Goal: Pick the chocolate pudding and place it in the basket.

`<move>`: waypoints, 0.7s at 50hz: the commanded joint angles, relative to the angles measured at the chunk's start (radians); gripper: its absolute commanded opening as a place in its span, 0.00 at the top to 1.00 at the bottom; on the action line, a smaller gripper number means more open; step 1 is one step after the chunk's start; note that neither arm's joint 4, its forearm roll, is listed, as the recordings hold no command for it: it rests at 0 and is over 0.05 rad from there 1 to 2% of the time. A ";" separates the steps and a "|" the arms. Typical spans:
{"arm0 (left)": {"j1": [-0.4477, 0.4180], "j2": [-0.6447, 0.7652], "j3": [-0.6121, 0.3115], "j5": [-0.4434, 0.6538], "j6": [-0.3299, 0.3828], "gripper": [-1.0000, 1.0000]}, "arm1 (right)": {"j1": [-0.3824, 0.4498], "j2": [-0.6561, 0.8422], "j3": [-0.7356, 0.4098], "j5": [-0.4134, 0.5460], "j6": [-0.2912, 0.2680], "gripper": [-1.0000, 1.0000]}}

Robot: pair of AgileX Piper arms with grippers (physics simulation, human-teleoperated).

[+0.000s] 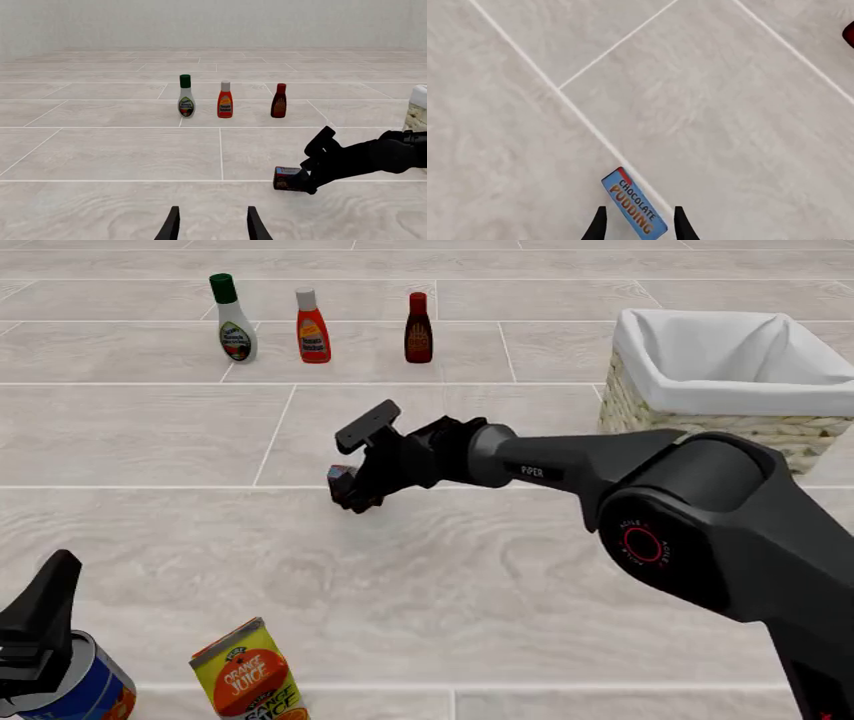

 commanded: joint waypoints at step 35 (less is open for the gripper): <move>0.000 0.000 0.000 0.000 0.000 0.00 | -0.017 -0.026 0.056 -0.106 0.023 1.00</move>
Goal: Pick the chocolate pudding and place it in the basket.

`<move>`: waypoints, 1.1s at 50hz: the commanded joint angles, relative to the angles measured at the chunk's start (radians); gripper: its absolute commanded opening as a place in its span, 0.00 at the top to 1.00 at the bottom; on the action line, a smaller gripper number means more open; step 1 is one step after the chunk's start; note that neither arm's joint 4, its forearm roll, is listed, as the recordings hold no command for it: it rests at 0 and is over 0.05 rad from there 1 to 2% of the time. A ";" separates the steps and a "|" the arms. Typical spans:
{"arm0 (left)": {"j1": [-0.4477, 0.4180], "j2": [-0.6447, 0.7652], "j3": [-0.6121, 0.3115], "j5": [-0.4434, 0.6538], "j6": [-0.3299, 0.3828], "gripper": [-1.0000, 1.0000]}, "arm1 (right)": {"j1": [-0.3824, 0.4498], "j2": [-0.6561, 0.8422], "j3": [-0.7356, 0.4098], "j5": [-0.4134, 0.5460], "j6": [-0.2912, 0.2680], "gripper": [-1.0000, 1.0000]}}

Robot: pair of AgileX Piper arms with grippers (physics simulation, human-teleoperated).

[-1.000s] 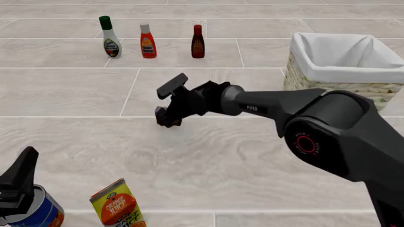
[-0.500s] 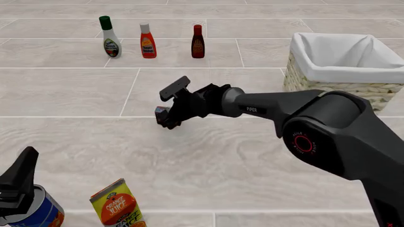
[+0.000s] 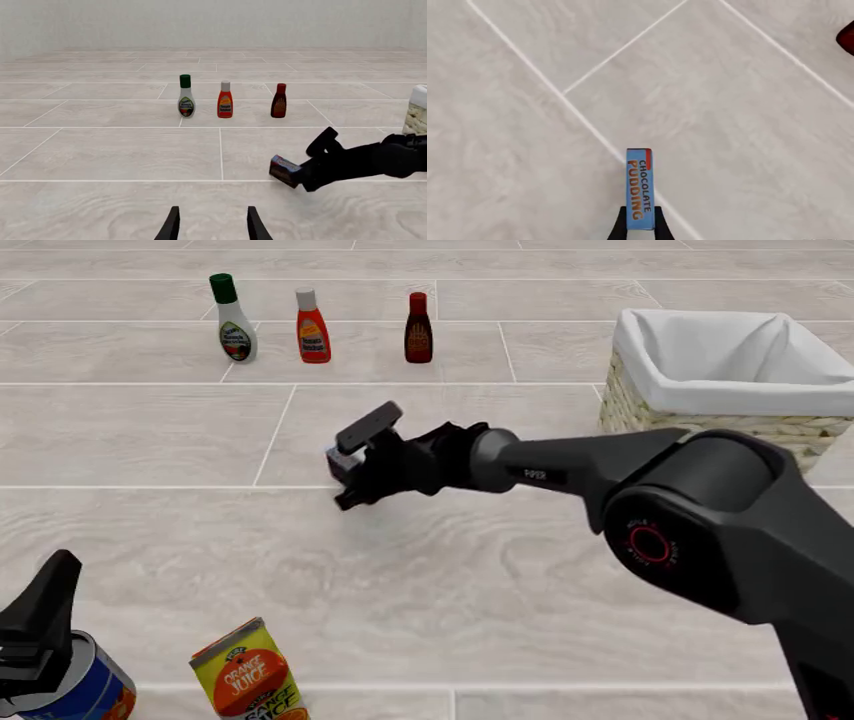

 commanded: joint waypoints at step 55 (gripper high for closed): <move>0.000 0.000 0.000 0.000 0.000 0.00 | -0.168 -0.441 0.264 -0.128 0.187 1.00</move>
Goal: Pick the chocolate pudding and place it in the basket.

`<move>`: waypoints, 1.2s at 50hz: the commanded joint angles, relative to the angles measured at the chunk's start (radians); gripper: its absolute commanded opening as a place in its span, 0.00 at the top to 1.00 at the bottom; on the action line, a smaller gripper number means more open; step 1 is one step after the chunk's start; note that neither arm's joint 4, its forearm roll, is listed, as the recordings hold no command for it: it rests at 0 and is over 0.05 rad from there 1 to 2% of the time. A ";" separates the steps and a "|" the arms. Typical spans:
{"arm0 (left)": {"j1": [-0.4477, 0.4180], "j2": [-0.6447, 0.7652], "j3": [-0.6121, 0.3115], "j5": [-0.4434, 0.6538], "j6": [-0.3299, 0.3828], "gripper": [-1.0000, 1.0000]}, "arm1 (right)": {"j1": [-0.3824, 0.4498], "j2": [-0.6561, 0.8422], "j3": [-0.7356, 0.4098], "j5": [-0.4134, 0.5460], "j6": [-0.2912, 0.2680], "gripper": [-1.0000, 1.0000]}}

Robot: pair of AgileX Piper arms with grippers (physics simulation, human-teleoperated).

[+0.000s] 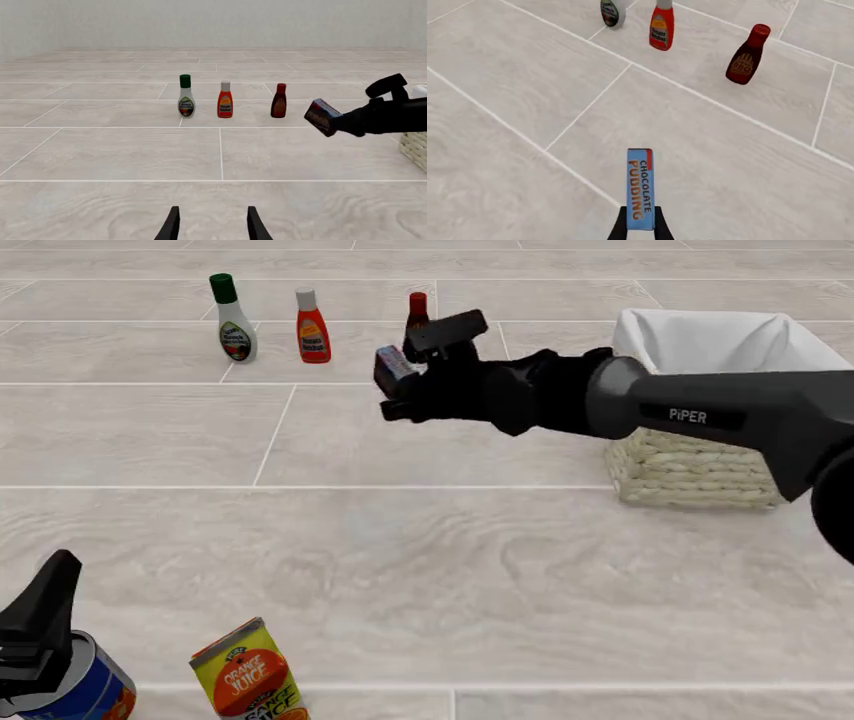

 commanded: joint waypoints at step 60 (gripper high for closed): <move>0.000 0.000 0.000 0.000 0.000 0.00 | -0.403 -0.311 -0.077 0.162 0.033 1.00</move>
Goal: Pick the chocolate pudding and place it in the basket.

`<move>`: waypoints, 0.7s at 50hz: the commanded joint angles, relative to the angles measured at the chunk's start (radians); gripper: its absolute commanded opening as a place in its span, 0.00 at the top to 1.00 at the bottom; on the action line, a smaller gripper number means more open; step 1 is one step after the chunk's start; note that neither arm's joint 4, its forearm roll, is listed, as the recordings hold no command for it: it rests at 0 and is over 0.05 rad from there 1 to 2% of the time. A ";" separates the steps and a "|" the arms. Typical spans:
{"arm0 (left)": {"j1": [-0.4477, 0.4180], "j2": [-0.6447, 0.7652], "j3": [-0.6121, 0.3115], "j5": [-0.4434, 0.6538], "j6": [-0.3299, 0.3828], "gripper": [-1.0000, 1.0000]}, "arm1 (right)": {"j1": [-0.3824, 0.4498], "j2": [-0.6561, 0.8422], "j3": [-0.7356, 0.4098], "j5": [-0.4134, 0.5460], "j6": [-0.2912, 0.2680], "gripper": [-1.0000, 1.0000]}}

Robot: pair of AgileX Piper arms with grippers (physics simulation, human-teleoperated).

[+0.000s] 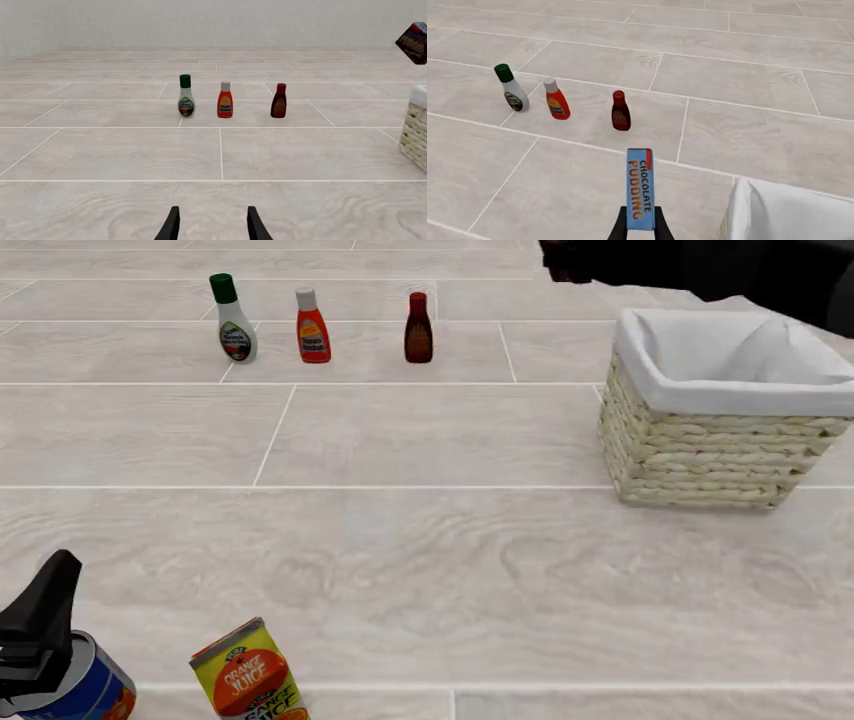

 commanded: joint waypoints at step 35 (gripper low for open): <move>0.000 0.000 0.000 0.000 0.000 0.00 | -0.251 -0.043 -0.150 0.179 0.102 1.00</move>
